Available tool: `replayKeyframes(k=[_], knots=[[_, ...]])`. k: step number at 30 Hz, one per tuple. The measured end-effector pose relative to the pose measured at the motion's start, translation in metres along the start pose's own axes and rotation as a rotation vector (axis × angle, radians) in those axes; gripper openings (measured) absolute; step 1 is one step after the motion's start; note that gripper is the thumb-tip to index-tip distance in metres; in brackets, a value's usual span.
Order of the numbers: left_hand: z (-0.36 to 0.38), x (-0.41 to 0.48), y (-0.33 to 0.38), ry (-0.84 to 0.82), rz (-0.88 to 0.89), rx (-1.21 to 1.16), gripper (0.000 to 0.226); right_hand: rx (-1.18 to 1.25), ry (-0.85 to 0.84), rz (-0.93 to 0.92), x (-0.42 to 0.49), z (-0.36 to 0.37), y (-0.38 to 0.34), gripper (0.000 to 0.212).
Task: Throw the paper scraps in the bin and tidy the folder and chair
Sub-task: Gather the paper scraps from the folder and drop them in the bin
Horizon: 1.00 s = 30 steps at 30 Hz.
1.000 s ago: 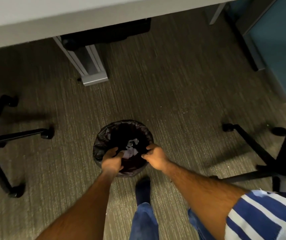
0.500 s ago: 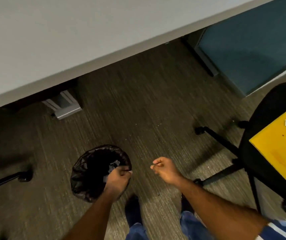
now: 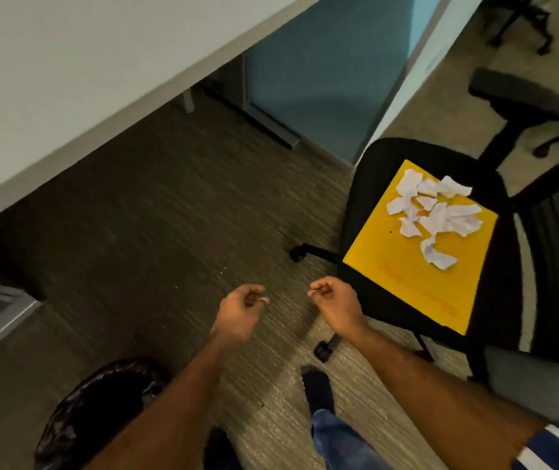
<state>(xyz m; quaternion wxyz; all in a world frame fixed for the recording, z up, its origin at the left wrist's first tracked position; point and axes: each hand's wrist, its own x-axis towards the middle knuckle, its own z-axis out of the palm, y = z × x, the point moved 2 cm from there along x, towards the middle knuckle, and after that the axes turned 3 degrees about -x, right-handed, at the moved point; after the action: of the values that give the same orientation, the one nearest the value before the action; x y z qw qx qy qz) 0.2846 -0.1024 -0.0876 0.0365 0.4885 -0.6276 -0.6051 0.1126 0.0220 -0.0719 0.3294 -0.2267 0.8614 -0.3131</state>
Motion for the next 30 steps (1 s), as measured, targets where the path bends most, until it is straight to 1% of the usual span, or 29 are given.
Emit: replayKeyframes(k=[4, 8, 11, 14, 17, 19, 21, 23, 25, 27, 30], knots=[[0.040, 0.026, 0.054, -0.120, 0.061, 0.006, 0.020, 0.113, 0.130, 0.021, 0.013, -0.046, 0.009, 0.010], [0.083, 0.044, 0.103, -0.160, 0.148, 0.071, 0.030, 0.159, 0.228, 0.043, 0.023, -0.082, 0.013, 0.012], [0.117, 0.054, 0.137, -0.184, 0.247, 0.115, 0.034, 0.201, 0.270, 0.014, 0.029, -0.110, 0.004, 0.014], [0.145, 0.067, 0.164, -0.238, 0.278, 0.169, 0.038, 0.257, 0.347, -0.051, 0.040, -0.147, -0.008, 0.015], [0.167, 0.082, 0.185, -0.278, 0.312, 0.260, 0.044, 0.200, 0.384, -0.086, 0.057, -0.193, -0.005, 0.019], [0.180, 0.094, 0.197, -0.288, 0.368, 0.373, 0.050, 0.111, 0.369, -0.040, 0.072, -0.221, 0.014, 0.029], [0.193, 0.107, 0.209, -0.304, 0.446, 0.517, 0.058, -0.075, 0.330, 0.038, 0.087, -0.243, 0.044, 0.041], [0.208, 0.120, 0.220, -0.331, 0.532, 0.712, 0.070, -0.224, 0.252, 0.129, 0.098, -0.256, 0.077, 0.054], [0.225, 0.131, 0.231, -0.367, 0.595, 0.880, 0.084, -0.244, 0.158, 0.209, 0.102, -0.260, 0.103, 0.071], [0.242, 0.140, 0.237, -0.405, 0.613, 0.971, 0.092, -0.248, 0.087, 0.239, 0.103, -0.255, 0.119, 0.084], [0.257, 0.154, 0.235, -0.435, 0.604, 1.010, 0.094, -0.281, 0.061, 0.189, 0.105, -0.242, 0.128, 0.085]])
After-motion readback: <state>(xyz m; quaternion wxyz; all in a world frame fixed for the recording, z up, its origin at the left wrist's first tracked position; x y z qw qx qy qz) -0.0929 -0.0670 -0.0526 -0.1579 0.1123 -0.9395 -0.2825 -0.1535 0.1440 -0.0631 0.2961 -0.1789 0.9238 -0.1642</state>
